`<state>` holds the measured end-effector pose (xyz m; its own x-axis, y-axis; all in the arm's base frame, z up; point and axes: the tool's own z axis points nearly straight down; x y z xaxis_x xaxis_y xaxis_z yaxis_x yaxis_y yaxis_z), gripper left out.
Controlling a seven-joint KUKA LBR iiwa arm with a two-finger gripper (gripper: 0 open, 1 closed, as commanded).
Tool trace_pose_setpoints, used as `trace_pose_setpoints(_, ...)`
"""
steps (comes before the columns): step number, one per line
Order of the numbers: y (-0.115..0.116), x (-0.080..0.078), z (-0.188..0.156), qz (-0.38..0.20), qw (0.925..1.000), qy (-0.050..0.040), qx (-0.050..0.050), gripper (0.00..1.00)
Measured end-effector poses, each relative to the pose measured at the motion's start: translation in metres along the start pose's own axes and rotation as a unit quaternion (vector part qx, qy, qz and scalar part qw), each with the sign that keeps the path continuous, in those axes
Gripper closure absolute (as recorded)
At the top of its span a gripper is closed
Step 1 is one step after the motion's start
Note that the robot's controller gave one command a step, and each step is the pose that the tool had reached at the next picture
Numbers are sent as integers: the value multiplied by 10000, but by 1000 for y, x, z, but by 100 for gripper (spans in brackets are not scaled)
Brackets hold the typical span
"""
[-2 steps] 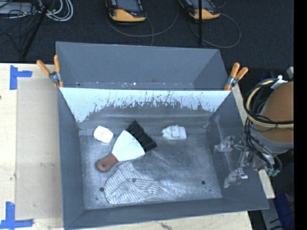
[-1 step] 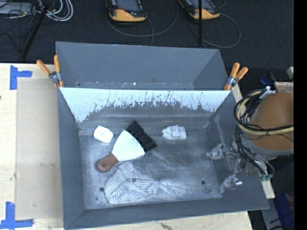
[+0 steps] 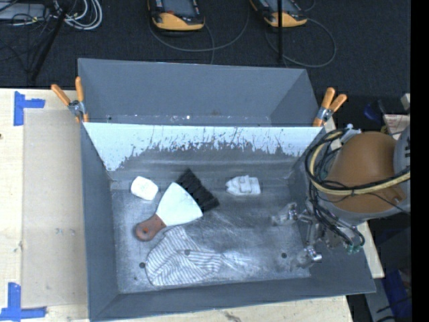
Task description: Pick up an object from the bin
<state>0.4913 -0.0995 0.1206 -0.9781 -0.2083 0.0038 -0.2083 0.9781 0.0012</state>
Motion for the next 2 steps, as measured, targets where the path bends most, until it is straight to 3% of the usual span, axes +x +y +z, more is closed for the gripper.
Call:
trace_pose_setpoints(1,-1,-52,21,-479,9988,-27,5,0)
trace_pose_setpoints(2,36,-73,15,-666,9978,-14,6,0)
